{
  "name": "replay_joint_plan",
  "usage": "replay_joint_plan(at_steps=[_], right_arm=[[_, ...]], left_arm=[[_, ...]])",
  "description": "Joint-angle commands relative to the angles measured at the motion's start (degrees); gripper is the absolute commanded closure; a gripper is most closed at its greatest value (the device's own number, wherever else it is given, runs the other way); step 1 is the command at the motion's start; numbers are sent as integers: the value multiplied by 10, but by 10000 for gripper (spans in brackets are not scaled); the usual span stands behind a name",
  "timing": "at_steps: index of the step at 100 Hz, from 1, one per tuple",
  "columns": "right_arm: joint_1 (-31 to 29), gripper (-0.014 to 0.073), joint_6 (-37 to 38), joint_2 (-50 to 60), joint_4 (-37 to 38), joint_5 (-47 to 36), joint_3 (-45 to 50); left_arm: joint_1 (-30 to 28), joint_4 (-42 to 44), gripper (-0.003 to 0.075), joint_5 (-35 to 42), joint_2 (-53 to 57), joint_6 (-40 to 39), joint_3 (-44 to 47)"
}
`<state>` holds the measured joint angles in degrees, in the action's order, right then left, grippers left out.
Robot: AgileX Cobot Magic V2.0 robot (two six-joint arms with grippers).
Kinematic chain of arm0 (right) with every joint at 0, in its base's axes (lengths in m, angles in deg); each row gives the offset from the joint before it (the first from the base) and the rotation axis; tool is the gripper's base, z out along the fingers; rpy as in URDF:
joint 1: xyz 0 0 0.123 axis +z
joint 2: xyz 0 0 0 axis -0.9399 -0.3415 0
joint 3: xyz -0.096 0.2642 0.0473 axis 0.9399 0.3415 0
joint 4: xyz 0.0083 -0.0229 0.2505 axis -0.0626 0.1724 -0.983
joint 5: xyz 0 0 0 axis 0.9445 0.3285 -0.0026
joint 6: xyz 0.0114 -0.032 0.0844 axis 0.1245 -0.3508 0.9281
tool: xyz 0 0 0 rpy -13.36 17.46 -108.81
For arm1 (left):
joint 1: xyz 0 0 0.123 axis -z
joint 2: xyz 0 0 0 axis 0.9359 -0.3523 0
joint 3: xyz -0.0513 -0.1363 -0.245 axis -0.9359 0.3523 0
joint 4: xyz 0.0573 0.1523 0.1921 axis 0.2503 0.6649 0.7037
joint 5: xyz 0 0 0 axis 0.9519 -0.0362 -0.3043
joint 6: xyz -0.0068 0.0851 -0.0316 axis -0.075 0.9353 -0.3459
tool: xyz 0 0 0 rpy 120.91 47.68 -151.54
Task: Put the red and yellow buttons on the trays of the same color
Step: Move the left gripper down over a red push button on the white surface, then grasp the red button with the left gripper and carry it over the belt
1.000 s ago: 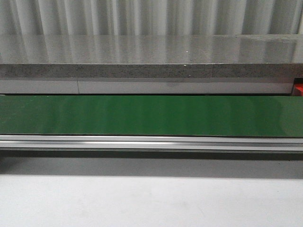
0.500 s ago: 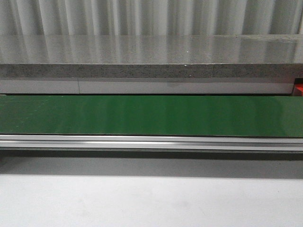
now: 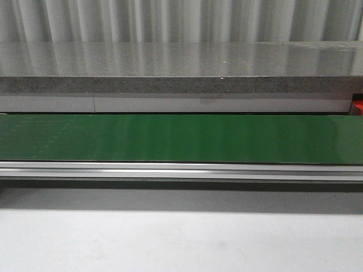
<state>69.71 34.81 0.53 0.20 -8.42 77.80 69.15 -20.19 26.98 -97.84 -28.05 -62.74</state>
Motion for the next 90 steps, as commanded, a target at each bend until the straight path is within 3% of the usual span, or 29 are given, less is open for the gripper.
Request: replay_joint_plan(at_steps=[1,9,19,30,44,68,90], right_arm=[[-3,661,-1,-11,-2,-46,-12],[-3,661,-1,-11,-2,-46,-12],[-3,661,-1,-11,-2,-46,-12],[-3,661,-1,-11,-2,-46,-12],[-3,661,-1,-11,-2,-46,-12],[-3,661,-1,-11,-2,-46,-12],[-3,661,-1,-11,-2,-46,-12]], left_arm=[[4,-4,371,23,-6,-2,-21],[3,-4,179,11,-6,-14,-21],[3,-4,87,-1,-6,-28,-21],[3,54,95,-2,-10,-180,-20],[3,154,95,-29,-48,-293,-20],[1,192,95,-30,-180,-358,-20],[-64,183,95,24,-278,-391,-20]])
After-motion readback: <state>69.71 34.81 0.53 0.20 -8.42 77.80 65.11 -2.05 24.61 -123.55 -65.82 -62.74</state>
